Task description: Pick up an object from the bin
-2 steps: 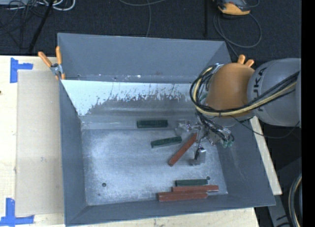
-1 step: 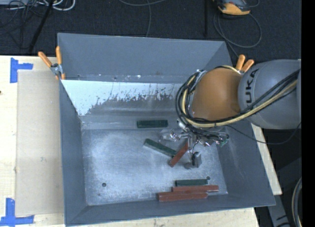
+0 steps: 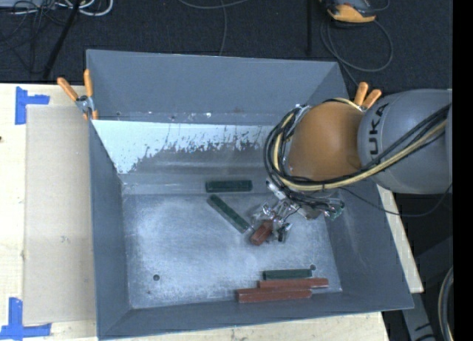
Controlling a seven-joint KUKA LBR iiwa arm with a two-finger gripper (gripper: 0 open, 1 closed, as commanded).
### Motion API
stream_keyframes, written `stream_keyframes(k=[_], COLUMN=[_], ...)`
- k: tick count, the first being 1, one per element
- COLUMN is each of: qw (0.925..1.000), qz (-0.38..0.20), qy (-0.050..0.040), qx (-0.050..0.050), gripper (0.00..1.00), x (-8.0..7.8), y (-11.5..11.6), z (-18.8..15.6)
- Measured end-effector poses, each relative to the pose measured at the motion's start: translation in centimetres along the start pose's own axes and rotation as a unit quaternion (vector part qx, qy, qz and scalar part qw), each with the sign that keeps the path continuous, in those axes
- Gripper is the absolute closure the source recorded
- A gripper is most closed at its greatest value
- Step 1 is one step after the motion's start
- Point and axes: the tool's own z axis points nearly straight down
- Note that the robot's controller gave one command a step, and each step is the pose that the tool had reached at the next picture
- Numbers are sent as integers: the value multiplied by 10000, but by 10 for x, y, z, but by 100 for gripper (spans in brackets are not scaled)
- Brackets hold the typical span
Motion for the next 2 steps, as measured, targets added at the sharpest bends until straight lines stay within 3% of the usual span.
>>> stream_keyframes(k=[1, 2], qw=[10000, 10000], qz=[4, 8], qy=[1, -2], qx=[0, 2], gripper=[0, 100], x=[0, 0], y=[0, 0], z=[0, 0])
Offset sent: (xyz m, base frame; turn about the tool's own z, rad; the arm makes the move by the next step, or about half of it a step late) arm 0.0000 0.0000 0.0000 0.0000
